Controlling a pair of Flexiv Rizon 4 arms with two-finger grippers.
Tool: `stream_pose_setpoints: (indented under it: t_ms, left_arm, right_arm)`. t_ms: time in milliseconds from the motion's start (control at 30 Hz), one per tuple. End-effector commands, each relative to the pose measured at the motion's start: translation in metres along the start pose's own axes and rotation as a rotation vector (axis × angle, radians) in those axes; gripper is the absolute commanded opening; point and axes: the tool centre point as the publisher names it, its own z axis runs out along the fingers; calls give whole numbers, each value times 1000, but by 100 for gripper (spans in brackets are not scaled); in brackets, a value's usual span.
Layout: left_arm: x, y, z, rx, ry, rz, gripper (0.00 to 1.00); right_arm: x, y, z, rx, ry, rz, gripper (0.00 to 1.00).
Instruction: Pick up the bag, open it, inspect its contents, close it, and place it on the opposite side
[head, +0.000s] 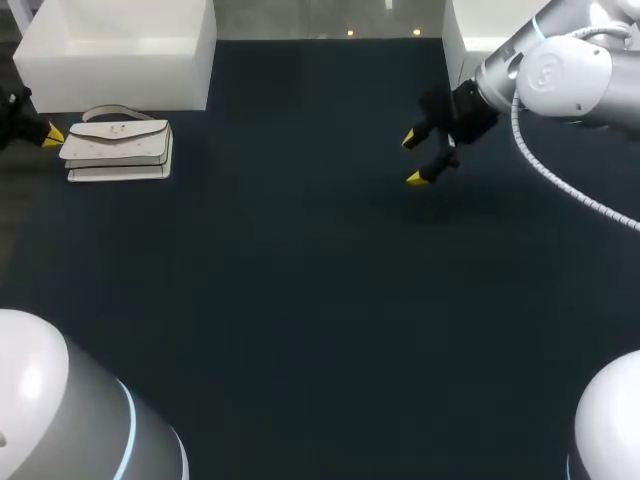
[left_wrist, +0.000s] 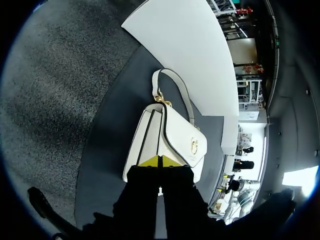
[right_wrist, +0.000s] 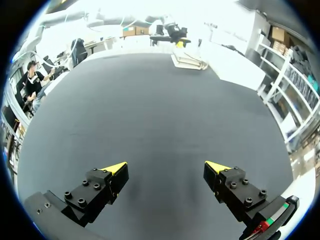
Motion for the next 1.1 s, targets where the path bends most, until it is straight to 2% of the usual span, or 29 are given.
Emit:
stream_pose_setpoints:
  t_ms: [33, 300, 500, 800, 967, 1000, 1033, 1067, 1100]
  left_arm:
    - [7, -4, -5, -251, -9, 21, 0]
    - [40, 13, -9, -285, -66, 120, 0]
    - [66, 26, -3, -330, -137, 195, 0]
    - [92, 41, 10, -380, -258, 260, 0]
    - [104, 48, 13, -402, -280, 301, 0]
    - [106, 50, 14, -406, -287, 309, 11]
    - [109, 52, 15, -405, -300, 317, 29]
    - [110, 53, 15, -404, -304, 322, 38]
    - [112, 53, 15, -400, -310, 327, 52]
  right_arm:
    - [-1, 0, 1, 0, 2, -1, 100]
    - [-1, 0, 1, 0, 2, -1, 100]
    - [-1, 0, 1, 0, 2, -1, 100]
    - [-1, 0, 1, 0, 2, -1, 100]
    - [-1, 0, 1, 0, 2, -1, 100]
    - [-1, 0, 1, 0, 2, -1, 100]
    - [-1, 0, 1, 0, 2, -1, 100]
    - [-1, 0, 1, 0, 2, -1, 100]
    - [-1, 0, 1, 0, 2, -1, 100]
